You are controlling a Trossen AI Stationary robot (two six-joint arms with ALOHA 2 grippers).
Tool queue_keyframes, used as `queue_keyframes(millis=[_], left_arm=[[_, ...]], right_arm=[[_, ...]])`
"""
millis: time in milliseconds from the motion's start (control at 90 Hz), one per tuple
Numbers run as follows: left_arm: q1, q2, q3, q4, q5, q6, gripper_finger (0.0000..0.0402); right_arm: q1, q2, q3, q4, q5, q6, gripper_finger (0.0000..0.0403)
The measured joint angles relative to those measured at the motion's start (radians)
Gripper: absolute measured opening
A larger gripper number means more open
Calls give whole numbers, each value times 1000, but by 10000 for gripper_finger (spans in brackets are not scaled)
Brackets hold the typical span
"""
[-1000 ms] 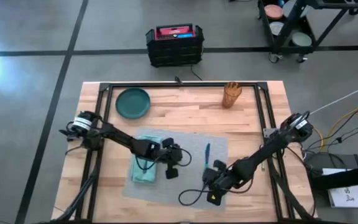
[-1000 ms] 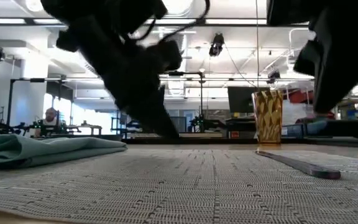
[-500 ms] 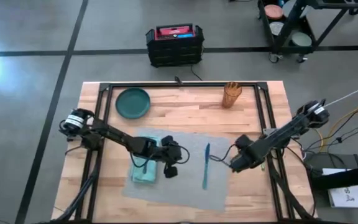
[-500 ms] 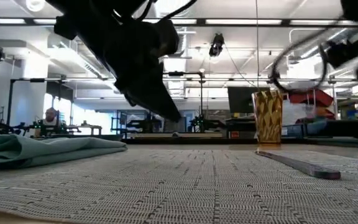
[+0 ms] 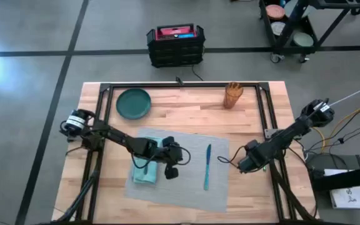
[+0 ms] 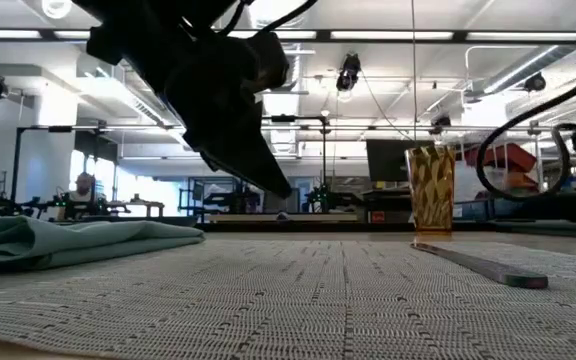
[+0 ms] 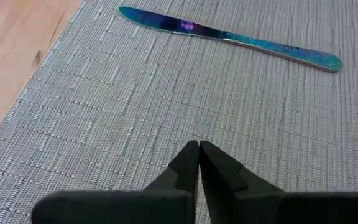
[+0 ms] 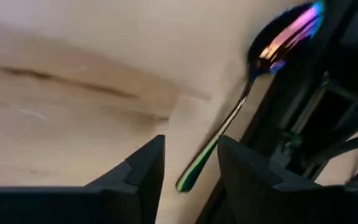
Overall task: Set table place
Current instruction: Put the blue spoon on the gray tablemat to the right of the blue table knife
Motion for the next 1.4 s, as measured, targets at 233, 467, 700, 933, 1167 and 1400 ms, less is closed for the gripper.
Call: queue_keyframes(millis=[233,467,700,933,1167,1400], left_arm=[[-1,0,0,0,0,6,0],[-2,0,0,4,0,8,0],[-2,0,0,7,0,8,0],[-2,-1,0,9,0,8,0],[-2,-1,0,8,0,12,0],[-2,-1,0,9,0,12,0]], right_arm=[[36,0,-41,99,-112,-172,114],[71,0,-51,93,-171,-397,63],[71,24,-66,122,-161,-456,7],[75,27,-47,206,-158,-447,2],[104,28,24,341,6,-474,0],[114,53,88,397,46,-456,0]])
